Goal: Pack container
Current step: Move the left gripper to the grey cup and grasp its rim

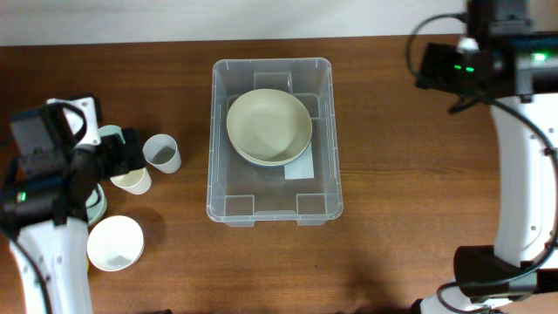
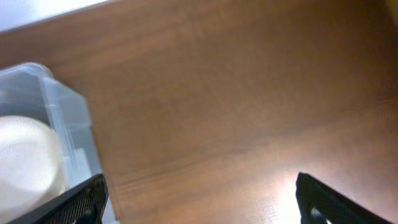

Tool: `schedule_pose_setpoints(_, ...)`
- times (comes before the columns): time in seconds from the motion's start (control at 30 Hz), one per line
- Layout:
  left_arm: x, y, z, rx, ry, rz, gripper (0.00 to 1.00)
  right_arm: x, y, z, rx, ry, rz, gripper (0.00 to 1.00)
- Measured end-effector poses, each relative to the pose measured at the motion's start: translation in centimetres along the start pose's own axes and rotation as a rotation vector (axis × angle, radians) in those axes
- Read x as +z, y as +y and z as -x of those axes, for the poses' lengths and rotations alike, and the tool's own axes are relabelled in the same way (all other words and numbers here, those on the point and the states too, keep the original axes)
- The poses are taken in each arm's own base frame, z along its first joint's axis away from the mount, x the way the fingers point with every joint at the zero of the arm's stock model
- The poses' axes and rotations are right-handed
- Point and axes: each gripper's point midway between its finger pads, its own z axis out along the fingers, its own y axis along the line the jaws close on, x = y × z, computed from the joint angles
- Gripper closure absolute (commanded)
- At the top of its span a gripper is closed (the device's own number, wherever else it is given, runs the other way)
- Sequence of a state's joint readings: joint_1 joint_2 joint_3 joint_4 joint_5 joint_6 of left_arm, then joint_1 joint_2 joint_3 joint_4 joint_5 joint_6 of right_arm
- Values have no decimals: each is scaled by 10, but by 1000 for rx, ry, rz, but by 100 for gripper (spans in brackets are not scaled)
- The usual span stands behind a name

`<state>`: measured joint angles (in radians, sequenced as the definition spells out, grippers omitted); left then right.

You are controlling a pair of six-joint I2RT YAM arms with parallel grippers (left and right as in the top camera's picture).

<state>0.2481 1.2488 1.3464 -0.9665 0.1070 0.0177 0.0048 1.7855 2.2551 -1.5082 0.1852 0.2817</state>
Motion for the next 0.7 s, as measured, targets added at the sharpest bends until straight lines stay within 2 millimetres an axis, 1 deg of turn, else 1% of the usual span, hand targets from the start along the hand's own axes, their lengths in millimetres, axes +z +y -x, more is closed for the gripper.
schedule_pose_setpoints(0.13, 28, -3, 5, 3, 63, -16, 4, 7, -24, -7, 56, 60, -20, 8)
schedule_pose_setpoints(0.2, 38, -4, 11, 4, 87, -23, 5, 9, -29, -8, 68, 67, -24, 8)
schedule_pose_setpoints(0.3, 50, -6, 22, 5, 113, -30, 7, 10, -33, -8, 77, 71, -26, 8)
schedule_pose_setpoints(0.37, 56, -8, 34, 11, 114, -35, 8, 10, -32, -9, 75, 76, -22, 8)
schedule_pose_setpoints(0.43, 64, -14, 40, 23, 121, -45, 8, 11, -32, -9, 74, 78, -21, 8)
schedule_pose_setpoints(0.5, 74, -26, 38, 46, 145, -65, 8, 11, -32, -10, 74, 80, -19, 8)
schedule_pose_setpoints(0.57, 88, -42, 30, 76, 187, -88, 8, 11, -32, -10, 74, 81, -19, 8)
schedule_pose_setpoints(0.6, 98, -52, 23, 96, 217, -103, 8, 11, -32, -10, 74, 81, -19, 8)
schedule_pose_setpoints(0.7, 124, -72, 5, 137, 298, -121, 10, 11, -32, -10, 73, 82, -18, 8)
